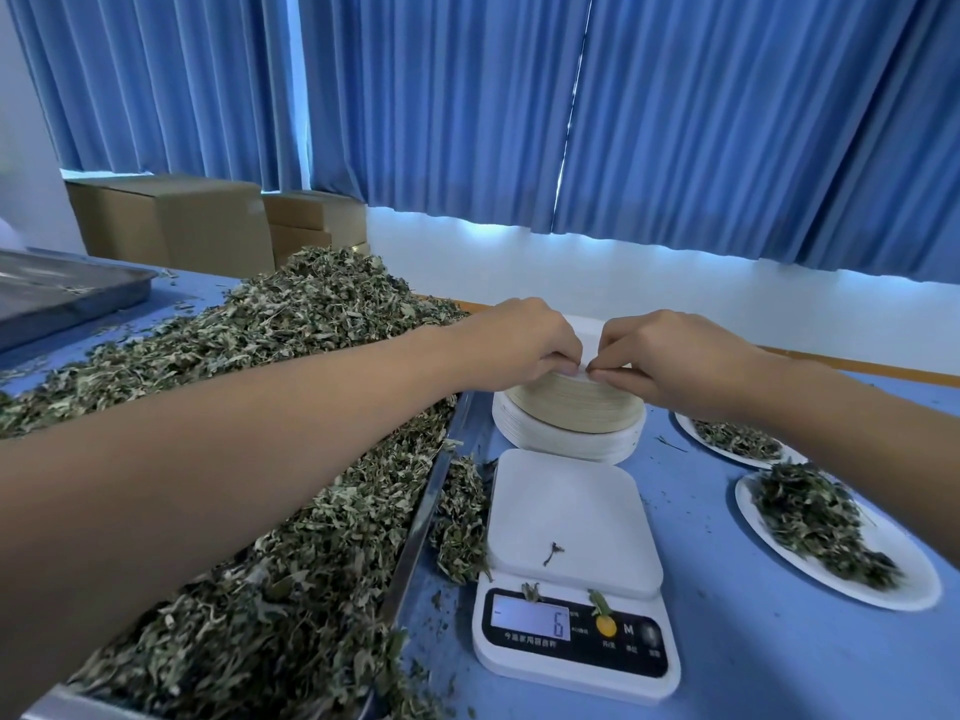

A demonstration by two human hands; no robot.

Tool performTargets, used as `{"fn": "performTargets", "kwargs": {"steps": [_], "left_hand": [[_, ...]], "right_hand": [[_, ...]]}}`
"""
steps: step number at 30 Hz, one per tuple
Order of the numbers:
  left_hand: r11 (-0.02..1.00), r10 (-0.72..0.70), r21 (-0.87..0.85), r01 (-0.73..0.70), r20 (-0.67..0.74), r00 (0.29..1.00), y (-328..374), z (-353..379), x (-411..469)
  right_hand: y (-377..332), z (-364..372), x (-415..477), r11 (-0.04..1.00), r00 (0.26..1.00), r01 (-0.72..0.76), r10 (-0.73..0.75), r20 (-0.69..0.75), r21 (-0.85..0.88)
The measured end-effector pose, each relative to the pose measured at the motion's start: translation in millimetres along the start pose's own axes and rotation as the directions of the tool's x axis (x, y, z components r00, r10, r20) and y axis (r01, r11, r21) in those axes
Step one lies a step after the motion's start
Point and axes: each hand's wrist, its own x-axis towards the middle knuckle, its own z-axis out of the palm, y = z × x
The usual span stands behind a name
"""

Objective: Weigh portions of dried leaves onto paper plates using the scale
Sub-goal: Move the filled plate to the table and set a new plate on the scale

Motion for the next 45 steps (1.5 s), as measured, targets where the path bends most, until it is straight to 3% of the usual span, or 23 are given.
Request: {"fn": "performTargets", "kwargs": {"steps": [29,34,41,45], "left_hand": [[0.999,-0.001,-0.047,0.000,-0.019,1.000,-2.7,-0.7,1.2],[0.999,-0.001,-0.054,0.000,-0.019,1.000,-3.2,0.9,1.0],[0.999,0.011,-0.041,-0.011,-0.004,1.000,-2.9,0.9,0.7],[0.998,0.016,-0.063,-0.015,0.005,1.000,-3.9,0.6,-1.6]], "right_hand": [[4.7,7.6,2.6,0.999,0.998,0.021,-0.020,-0.058,0.026],[3.5,7.6,2.9,0.996,0.998,0.052,-0.053,-0.020,-0.075],[-1.2,12.8,3.3,0.921,0.993,0.117,-0.109,0.043,-0.370],[-1.0,15.6,5.4,0.899,0.991,0.135,-0.119,0.065,-0.417]]}}
